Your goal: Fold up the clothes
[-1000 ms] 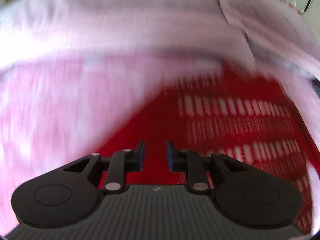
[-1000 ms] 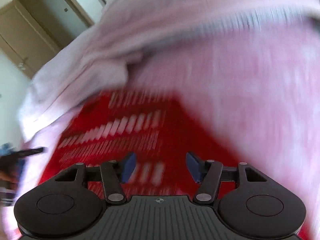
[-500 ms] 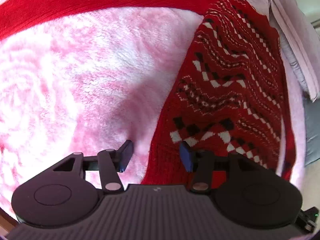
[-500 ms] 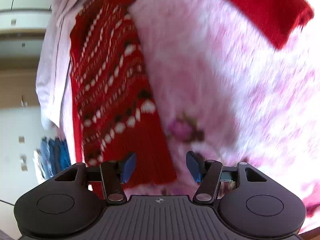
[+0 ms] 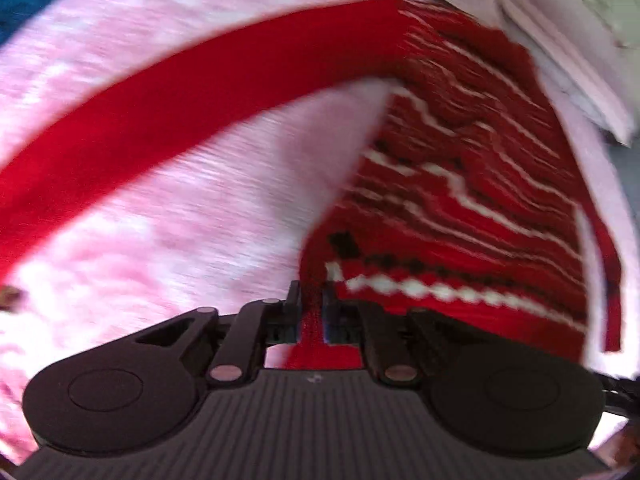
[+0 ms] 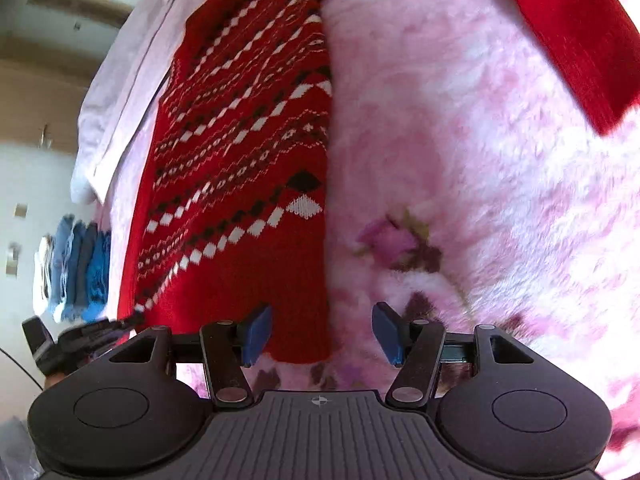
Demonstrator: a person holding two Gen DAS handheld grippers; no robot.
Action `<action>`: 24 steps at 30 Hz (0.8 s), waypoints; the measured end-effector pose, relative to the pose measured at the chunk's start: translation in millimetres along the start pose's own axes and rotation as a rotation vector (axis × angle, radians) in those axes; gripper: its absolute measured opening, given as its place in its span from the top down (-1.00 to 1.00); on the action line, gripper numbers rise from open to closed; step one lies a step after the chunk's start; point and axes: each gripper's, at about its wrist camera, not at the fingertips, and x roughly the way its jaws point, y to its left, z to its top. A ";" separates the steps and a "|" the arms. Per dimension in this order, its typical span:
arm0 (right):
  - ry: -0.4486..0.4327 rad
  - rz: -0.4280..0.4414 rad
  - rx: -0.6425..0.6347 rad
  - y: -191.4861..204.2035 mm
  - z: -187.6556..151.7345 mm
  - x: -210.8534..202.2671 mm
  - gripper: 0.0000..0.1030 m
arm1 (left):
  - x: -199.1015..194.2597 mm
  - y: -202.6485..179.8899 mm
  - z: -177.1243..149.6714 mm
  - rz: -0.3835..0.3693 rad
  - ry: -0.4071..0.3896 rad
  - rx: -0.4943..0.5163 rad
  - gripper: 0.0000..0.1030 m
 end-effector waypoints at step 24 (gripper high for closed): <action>0.153 -0.231 -0.458 110.4 -13.1 -38.4 -0.03 | -4.6 2.5 -43.0 -0.010 0.127 -0.051 0.77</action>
